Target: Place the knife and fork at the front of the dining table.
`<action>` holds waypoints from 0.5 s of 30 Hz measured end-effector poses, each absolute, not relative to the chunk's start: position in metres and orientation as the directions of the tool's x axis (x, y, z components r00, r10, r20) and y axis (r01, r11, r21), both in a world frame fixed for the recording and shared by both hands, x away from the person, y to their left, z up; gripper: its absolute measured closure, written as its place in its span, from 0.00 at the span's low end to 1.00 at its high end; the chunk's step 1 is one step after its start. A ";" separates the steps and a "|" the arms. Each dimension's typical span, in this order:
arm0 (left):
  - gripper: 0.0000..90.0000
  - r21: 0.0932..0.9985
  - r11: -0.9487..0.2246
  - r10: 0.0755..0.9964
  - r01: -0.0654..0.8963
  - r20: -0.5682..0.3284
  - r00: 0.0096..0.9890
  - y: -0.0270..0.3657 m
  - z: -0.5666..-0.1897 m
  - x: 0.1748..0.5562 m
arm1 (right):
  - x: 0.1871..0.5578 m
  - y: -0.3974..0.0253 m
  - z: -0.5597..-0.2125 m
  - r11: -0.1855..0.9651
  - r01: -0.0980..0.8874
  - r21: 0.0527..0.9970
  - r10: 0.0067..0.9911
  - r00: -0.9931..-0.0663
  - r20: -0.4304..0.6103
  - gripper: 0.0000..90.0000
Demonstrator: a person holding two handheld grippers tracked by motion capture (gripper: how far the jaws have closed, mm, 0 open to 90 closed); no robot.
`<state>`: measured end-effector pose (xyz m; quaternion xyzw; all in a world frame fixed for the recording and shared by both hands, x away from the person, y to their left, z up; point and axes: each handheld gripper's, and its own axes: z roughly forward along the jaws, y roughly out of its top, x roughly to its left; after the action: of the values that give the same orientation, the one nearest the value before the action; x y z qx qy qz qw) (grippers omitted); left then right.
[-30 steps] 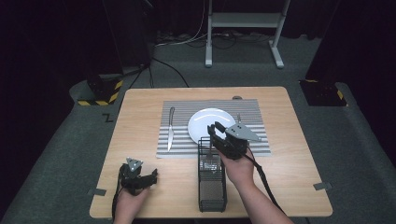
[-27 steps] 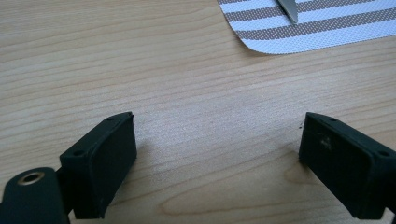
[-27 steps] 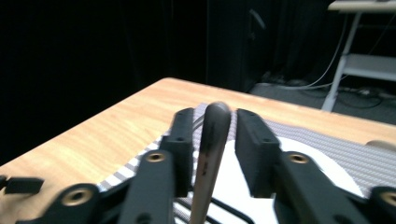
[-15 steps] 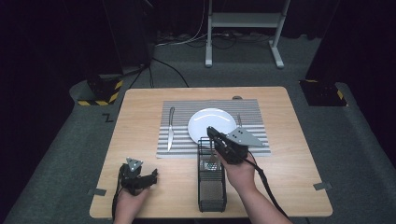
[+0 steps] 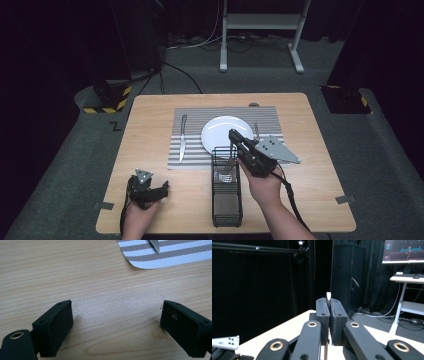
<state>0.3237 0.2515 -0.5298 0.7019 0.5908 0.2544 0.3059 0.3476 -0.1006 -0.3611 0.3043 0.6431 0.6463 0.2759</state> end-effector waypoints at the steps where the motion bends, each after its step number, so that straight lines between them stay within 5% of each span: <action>1: 0.12 0.730 -0.115 0.985 0.674 -0.004 0.172 0.252 -0.530 0.324 | 0.347 -0.101 -0.359 -0.024 0.031 0.999 0.748 -0.663 0.039 0.97; 15: 0.12 0.730 -0.115 0.985 0.674 -0.005 0.174 0.252 -0.530 0.324 | 0.328 -0.115 -0.320 -0.100 -0.084 0.991 0.759 -0.650 0.022 0.97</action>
<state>0.3237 0.2517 -0.5298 0.7021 0.5905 0.2539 0.3063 0.3277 -0.1153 -0.3204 0.2832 0.5960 0.6855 0.3077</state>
